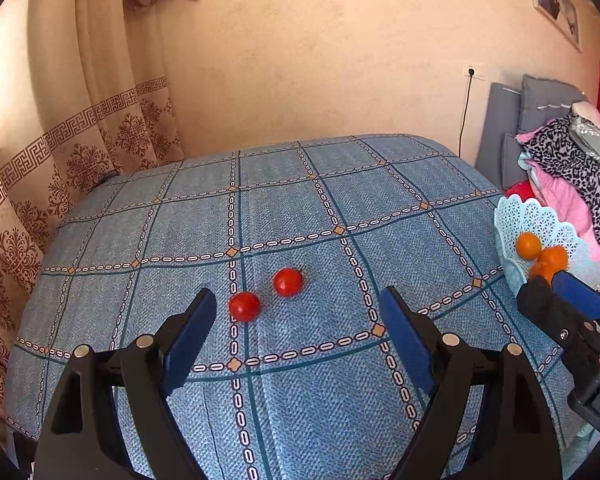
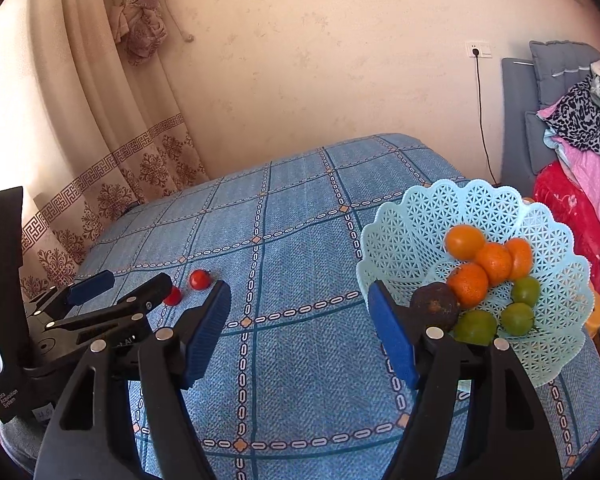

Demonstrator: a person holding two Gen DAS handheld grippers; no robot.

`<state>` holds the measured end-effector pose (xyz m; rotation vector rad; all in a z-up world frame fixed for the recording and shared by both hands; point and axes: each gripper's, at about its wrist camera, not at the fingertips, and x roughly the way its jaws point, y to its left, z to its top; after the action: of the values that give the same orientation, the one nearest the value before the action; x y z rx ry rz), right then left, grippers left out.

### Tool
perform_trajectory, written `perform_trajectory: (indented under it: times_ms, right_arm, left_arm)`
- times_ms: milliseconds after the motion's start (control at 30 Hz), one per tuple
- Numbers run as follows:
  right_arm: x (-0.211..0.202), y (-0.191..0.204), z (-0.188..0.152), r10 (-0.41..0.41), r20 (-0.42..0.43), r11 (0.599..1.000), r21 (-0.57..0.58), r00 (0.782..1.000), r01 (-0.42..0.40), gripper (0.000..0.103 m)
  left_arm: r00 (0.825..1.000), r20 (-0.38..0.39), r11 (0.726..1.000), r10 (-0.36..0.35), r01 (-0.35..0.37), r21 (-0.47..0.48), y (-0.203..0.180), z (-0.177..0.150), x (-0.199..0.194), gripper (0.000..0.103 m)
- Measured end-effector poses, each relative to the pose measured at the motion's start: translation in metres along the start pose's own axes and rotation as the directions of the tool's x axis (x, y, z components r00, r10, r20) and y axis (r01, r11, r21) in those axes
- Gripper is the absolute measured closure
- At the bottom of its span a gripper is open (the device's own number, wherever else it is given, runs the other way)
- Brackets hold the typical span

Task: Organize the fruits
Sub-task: 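Withdraw both grippers from the basket toward the red tomatoes, then grasp a red tomato with the left gripper while the right gripper grasps the other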

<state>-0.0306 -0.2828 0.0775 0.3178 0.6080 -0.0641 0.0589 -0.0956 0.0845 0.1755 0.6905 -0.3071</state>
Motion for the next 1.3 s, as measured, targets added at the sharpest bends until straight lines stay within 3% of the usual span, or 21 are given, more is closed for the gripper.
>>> perform_trajectory:
  times_ms: [433, 667, 833, 1167, 1300]
  right_arm:
    - [0.037, 0.019, -0.012, 0.024, -0.090, 0.998, -0.054, 0.996, -0.029, 0.030]
    - [0.048, 0.022, -0.015, 0.030, -0.114, 0.997, -0.063, 0.993, -0.037, 0.030]
    - [0.056, 0.024, -0.017, 0.042, -0.135, 0.997, -0.053, 0.990, -0.050, 0.030]
    - [0.072, 0.036, -0.018, 0.055, -0.152, 0.995, -0.077, 0.987, -0.067, 0.030]
    - [0.079, 0.044, -0.019, 0.072, -0.167, 0.992, -0.094, 0.983, -0.089, 0.030]
  left_arm:
    - [0.993, -0.114, 0.992, 0.029, -0.043, -0.118, 0.065, -0.010, 0.046, 0.020]
    - [0.983, -0.172, 0.986, -0.061, 0.033, -0.161, 0.074, -0.018, 0.073, 0.020]
    - [0.982, -0.168, 0.988, -0.085, 0.061, -0.141, 0.067, -0.017, 0.081, 0.034]
    - [0.981, -0.162, 0.986, -0.110, 0.088, -0.139, 0.064, -0.020, 0.095, 0.073]
    - [0.986, -0.135, 0.984, -0.096, 0.074, -0.160, 0.071, -0.020, 0.087, 0.074]
